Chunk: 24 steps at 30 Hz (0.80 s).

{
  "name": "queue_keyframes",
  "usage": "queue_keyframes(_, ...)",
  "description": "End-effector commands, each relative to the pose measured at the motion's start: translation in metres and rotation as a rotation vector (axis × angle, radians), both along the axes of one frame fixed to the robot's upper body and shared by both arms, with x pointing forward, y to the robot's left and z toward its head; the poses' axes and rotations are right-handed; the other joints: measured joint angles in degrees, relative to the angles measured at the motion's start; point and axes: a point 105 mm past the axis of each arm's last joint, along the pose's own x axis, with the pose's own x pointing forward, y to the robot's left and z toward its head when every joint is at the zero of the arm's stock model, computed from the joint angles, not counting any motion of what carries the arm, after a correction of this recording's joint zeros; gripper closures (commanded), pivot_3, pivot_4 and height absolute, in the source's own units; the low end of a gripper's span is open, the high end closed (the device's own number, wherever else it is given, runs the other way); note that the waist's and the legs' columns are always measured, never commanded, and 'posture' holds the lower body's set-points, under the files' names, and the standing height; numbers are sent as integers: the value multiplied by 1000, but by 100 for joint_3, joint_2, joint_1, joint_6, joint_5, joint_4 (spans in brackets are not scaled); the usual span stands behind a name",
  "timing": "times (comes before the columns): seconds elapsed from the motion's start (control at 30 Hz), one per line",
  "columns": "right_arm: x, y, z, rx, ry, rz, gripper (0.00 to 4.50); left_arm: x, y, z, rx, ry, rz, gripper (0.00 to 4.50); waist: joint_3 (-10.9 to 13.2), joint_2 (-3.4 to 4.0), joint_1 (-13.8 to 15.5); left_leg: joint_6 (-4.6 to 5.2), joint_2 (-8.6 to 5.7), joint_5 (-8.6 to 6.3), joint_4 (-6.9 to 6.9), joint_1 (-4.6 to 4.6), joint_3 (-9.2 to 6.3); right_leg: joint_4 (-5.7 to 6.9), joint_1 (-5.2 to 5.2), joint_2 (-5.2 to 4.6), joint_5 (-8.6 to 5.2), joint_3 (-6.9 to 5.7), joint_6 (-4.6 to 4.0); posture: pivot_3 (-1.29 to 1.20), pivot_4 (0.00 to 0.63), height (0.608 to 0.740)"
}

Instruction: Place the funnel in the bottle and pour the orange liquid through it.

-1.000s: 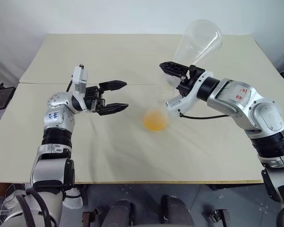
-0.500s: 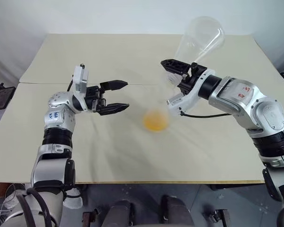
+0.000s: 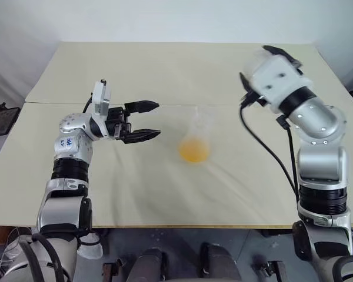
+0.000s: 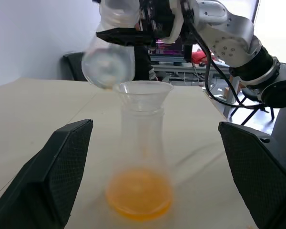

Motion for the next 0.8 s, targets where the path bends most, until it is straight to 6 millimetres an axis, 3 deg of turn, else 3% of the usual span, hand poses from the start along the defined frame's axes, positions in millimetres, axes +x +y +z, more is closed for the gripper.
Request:
queue_keyframes(0.03,-5,-30,2,212,15,-9,1679,-4,0,11,34,-45,-24,0,0,0,-3,0,-1,0,0,0,1,0,0,0,0,1,0,0,150,740)
queue_keyframes(0.23,2,-75,-28,449,100,-56,1679,-6,1,11,48,-40,-25,0,0,0,-14,0,1,0,-4,5,6,0,-1,0,0,3,0,0,150,740)
queue_keyframes(0.5,6,-98,-47,540,126,-105,1679,-9,6,9,70,-31,-11,0,0,2,-44,0,1,0,-6,9,11,2,-1,0,0,8,0,0,150,740)
queue_keyframes(0.67,3,-97,-45,568,126,-70,45,-9,7,8,76,-21,-6,0,0,2,-48,0,1,0,-6,9,10,2,-1,0,0,8,0,0,150,740)
queue_keyframes(0.8,-3,-93,-39,545,111,-55,16,-7,7,5,87,-7,12,0,0,2,-34,0,0,0,-6,8,10,2,-1,-1,0,9,0,0,150,740)
